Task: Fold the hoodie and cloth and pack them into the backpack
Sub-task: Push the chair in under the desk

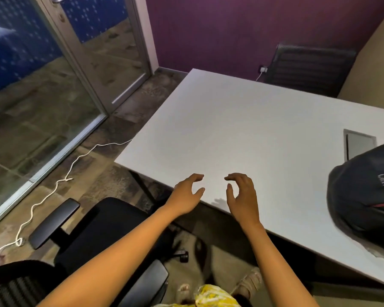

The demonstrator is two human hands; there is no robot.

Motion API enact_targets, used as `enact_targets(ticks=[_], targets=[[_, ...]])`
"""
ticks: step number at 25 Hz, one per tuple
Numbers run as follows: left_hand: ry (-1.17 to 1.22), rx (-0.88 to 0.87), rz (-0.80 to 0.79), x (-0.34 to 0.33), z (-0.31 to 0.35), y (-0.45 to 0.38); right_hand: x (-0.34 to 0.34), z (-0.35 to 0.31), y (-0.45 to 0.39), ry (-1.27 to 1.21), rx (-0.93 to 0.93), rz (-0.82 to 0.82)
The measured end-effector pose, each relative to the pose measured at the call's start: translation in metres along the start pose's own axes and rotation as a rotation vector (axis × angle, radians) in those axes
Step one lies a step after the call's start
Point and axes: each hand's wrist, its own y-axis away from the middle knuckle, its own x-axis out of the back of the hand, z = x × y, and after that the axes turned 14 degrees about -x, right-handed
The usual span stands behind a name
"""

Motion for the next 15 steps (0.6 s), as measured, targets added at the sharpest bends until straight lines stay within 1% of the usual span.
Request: enact_targets(ticks=[3, 8, 12, 15], targets=[[0.017, 0.015, 0.029, 0.031, -0.015, 0.031, -0.028, -0.023, 0.03, -0.006, -0.019, -0.08], [0.02, 0.06, 0.131, 0.058, -0.033, 0.081, -0.045, -0.043, 0.053, 0.045, 0.069, -0.198], [0.015, 0.143, 0.286, 0.071, -0.044, 0.133, -0.056, -0.051, 0.063, 0.046, 0.155, -0.271], [-0.034, 0.223, 0.351, 0.087, -0.06, 0.175, -0.078, -0.064, 0.077, 0.069, 0.206, -0.333]])
